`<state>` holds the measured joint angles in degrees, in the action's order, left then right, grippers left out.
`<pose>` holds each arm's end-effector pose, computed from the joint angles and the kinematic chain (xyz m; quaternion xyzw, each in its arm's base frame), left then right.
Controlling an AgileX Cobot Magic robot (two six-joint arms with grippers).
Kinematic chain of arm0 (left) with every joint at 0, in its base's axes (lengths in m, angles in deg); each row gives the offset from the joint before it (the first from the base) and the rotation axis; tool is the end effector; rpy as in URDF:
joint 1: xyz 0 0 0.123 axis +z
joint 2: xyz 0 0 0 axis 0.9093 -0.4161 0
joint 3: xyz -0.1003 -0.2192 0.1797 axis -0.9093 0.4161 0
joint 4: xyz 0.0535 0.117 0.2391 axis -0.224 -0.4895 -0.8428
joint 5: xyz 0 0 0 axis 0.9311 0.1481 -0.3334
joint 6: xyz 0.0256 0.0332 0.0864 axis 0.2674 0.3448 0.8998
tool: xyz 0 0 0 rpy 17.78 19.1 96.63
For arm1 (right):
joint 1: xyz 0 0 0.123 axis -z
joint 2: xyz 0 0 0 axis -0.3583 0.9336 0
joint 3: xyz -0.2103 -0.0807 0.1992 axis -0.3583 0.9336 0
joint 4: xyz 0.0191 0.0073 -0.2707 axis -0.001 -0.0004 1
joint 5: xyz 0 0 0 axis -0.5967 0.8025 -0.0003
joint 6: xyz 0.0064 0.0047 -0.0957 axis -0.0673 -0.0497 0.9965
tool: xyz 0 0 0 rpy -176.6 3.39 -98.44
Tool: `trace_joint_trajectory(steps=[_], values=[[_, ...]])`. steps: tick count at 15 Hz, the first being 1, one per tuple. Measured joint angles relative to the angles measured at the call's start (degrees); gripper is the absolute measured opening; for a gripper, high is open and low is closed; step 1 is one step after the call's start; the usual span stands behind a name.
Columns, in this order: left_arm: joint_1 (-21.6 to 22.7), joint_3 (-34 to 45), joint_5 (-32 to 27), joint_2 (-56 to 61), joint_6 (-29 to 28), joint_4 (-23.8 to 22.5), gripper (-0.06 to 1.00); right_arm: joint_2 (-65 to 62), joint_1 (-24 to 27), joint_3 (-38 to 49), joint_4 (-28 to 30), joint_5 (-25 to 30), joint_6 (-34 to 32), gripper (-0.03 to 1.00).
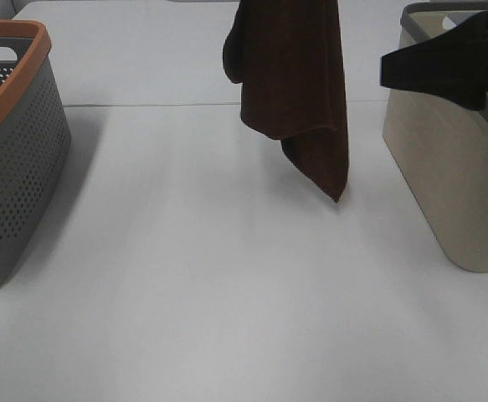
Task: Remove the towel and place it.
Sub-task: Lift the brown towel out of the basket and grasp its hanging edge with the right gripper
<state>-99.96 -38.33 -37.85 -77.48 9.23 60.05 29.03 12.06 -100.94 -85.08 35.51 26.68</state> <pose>0.3753 -0.2790 0.4873 0.1628 0.7394 -0.3507 0.5512 0.2264 0.0822 0.2999 -0.2253 0.8171 0.2301 0.4782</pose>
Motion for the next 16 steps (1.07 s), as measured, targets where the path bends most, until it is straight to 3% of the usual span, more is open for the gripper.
trace_joint_trajectory(steps=[3,7,10,16], values=[[0.0,0.0,0.0,0.0,0.0,-0.06,0.0,7.73,-15.24,-3.32,7.96,-21.14,-1.55,0.56],[0.0,0.0,0.0,0.0,0.0,-0.4,0.0,15.3,-28.3,-4.93,9.63,-36.21,-1.6,0.56],[0.0,0.0,0.0,0.0,0.0,-0.29,0.0,21.77,-30.48,-5.44,9.63,-41.48,-2.41,0.56],[0.0,0.0,0.0,0.0,0.0,0.4,0.0,31.63,-30.48,-5.9,9.63,-49.39,-14.09,0.56]])
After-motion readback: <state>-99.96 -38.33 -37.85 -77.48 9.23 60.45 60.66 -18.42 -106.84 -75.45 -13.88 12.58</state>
